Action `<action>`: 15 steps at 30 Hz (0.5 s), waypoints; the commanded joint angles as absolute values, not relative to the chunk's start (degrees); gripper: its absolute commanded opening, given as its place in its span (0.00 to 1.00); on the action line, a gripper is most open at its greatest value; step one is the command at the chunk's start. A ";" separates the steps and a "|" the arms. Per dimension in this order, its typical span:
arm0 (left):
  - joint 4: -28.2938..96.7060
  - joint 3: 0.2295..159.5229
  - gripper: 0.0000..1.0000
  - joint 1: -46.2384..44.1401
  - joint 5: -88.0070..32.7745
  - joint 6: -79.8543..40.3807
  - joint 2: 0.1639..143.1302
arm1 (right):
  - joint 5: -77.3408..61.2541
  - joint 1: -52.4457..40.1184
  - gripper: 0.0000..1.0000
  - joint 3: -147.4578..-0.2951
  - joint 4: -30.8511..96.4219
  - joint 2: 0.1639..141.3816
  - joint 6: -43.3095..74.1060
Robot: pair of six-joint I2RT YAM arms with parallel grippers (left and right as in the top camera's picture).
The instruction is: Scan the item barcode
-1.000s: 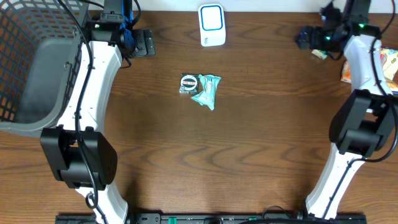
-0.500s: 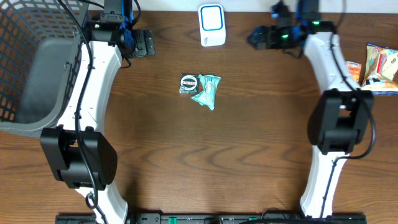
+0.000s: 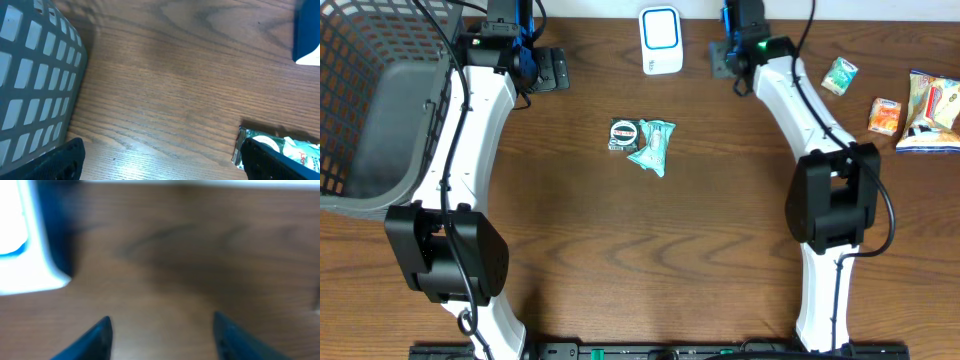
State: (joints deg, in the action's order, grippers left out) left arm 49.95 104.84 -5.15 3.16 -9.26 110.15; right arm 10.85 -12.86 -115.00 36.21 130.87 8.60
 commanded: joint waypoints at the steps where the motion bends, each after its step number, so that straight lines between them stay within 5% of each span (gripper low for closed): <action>1: 50.13 105.54 0.98 -5.15 3.70 -10.17 108.97 | 19.46 -8.84 0.75 -114.61 32.08 130.74 10.68; 4: 50.13 105.54 0.98 -5.15 3.68 -10.17 108.97 | 16.84 -6.07 0.86 -114.61 27.64 131.46 10.66; 7: 50.13 105.54 0.97 -5.15 3.68 -10.17 108.97 | 12.71 -3.33 0.79 -114.61 23.79 132.79 10.66; 11: 50.13 105.54 0.98 -5.15 3.68 -10.17 108.97 | 9.21 -0.05 0.40 -114.61 21.61 135.22 10.70; 13: 50.13 105.54 0.98 -5.15 3.68 -10.17 108.97 | 9.28 1.69 0.09 -114.61 21.65 136.84 10.68; 15: 50.13 105.54 0.98 -5.15 3.70 -10.17 108.97 | 9.54 2.74 0.09 -114.61 21.52 137.93 10.68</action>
